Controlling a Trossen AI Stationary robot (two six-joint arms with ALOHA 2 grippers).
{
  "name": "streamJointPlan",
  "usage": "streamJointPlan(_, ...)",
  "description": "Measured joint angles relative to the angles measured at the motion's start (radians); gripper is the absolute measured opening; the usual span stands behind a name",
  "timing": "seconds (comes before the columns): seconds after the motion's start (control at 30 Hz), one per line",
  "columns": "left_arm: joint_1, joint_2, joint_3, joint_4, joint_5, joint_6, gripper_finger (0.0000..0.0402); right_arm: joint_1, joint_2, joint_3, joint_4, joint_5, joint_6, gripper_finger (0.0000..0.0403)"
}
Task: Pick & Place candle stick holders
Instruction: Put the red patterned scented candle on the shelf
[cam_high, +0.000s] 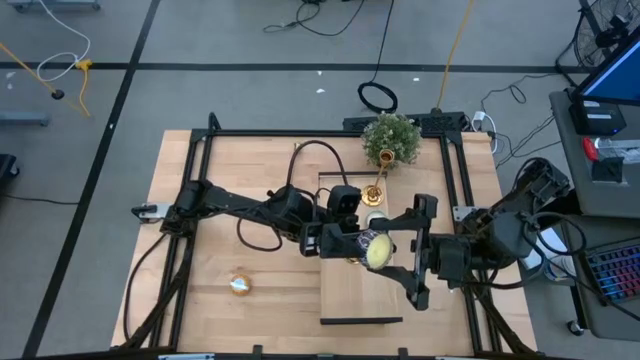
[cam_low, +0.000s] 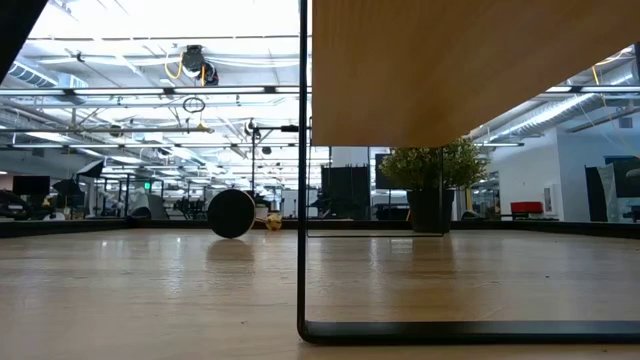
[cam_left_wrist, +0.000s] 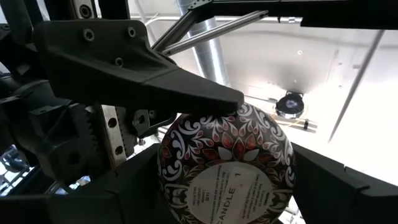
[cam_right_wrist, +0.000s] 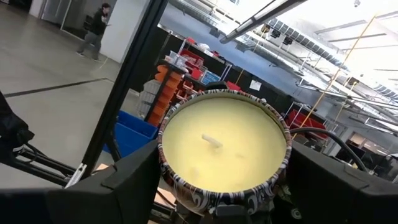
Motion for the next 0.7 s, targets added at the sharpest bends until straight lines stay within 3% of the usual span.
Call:
streamJointPlan(0.23, 0.0, -0.001, 0.0, -0.019, 0.005, 0.003, 0.0299, 0.001, 0.0, 0.0, 0.004, 0.014, -0.004, 0.0296)
streamJointPlan(0.5, -0.001, 0.0, 0.001, -0.06, 0.011, 0.03, 0.036, -0.001, -0.001, 0.0, 0.014, 0.077, 0.003, 0.0292)
streamJointPlan(0.7, -0.001, 0.0, 0.0, -0.065, 0.007, 0.033, 0.0359, 0.02, -0.008, 0.0, 0.015, 0.112, -0.001, 0.0291)
